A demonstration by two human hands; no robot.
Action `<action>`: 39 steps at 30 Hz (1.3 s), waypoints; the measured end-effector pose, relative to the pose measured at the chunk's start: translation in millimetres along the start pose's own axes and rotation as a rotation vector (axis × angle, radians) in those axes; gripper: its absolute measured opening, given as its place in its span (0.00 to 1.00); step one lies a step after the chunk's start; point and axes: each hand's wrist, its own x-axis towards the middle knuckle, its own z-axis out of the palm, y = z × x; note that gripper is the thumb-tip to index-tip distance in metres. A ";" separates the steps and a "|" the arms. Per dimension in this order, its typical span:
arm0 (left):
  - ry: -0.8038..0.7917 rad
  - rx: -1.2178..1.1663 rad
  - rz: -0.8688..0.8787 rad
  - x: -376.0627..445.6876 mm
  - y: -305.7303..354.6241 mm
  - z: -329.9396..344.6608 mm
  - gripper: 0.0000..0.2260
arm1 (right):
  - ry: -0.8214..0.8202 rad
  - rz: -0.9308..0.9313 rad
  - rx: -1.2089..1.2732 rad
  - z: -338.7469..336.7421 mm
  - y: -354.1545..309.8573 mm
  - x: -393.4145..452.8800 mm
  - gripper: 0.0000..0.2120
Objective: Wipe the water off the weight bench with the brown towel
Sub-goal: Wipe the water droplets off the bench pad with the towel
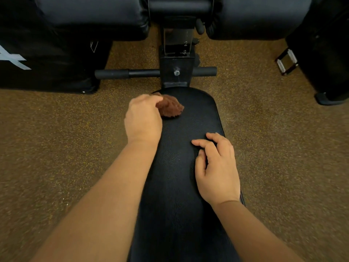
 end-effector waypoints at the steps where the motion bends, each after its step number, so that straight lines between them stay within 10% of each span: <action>1: -0.001 -0.011 -0.009 -3.1 3.9 2.4 0.16 | -0.001 -0.004 -0.001 0.3 0.2 0.1 0.13; 9: -0.152 -0.002 0.367 -74.2 -27.8 -33.1 0.15 | 0.005 -0.009 0.017 -2.5 -0.7 -0.3 0.12; 18: -0.023 -0.113 0.074 -64.9 -1.0 -8.8 0.16 | 0.020 0.055 0.260 -5.3 -3.3 1.5 0.22; 23: -0.200 -0.257 0.204 -100.5 8.8 -20.3 0.19 | -0.015 0.026 0.356 -12.9 -4.9 0.1 0.21; 28: -0.400 -0.737 -0.026 -94.5 -25.3 -49.5 0.31 | -0.257 -0.228 0.102 -8.0 -23.3 9.0 0.24; 39: -0.442 -0.332 0.076 -117.6 -16.7 -15.7 0.22 | -0.061 -0.151 -0.140 -44.1 26.9 15.4 0.15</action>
